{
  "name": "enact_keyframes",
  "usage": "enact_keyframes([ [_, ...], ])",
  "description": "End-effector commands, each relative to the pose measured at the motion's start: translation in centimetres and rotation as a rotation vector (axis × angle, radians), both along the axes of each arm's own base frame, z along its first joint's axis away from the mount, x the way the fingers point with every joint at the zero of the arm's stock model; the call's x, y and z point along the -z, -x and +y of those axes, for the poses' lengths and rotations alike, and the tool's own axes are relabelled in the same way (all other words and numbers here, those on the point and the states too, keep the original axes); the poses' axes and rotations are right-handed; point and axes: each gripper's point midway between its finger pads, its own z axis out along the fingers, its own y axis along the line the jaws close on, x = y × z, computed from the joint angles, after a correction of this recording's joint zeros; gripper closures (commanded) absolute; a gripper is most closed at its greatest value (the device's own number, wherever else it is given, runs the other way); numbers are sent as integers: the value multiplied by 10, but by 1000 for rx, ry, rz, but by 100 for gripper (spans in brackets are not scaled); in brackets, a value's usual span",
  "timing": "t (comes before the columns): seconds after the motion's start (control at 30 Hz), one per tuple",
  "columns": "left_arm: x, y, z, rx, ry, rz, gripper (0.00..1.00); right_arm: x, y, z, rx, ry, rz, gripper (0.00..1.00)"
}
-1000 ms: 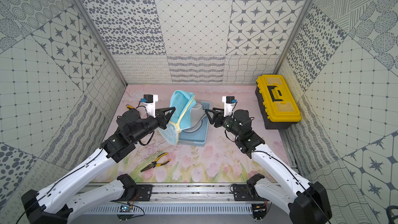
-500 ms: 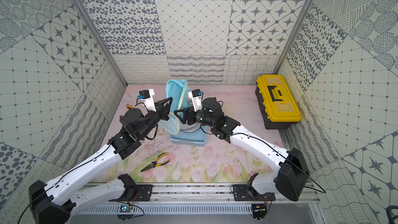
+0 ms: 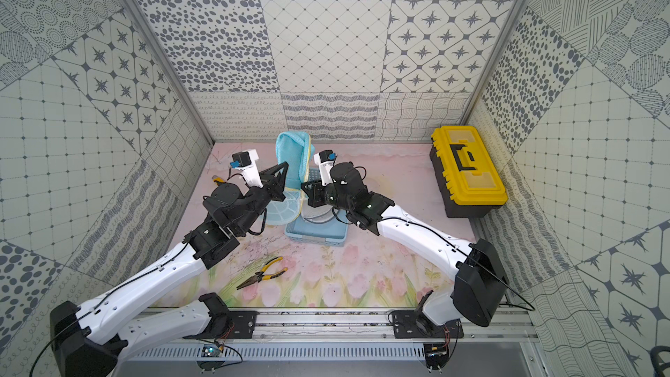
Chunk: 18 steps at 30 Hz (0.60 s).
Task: Turn the laundry bag inside out
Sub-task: Turn over the laundry bag.
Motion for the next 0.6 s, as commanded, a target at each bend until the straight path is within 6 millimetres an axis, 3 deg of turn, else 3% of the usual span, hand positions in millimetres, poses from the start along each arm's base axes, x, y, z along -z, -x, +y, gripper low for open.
enact_keyframes([
  [0.0, -38, 7, 6, -1, 86, -82, 100, 17, -3, -5, 0, 45, -7, 100],
  [0.2, -43, 17, 1, 98, 149, -26, 100, 60, -12, -17, 17, 106, 28, 100],
  [0.33, -40, 23, 2, 162, 191, 26, 100, 76, -18, -27, 36, 143, 36, 100],
  [0.47, -31, 26, 2, 258, 247, 136, 100, 81, -26, -49, 67, 154, 44, 100],
  [0.57, -23, 27, 2, 323, 307, 215, 100, 78, -26, -55, 28, 185, 2, 100],
])
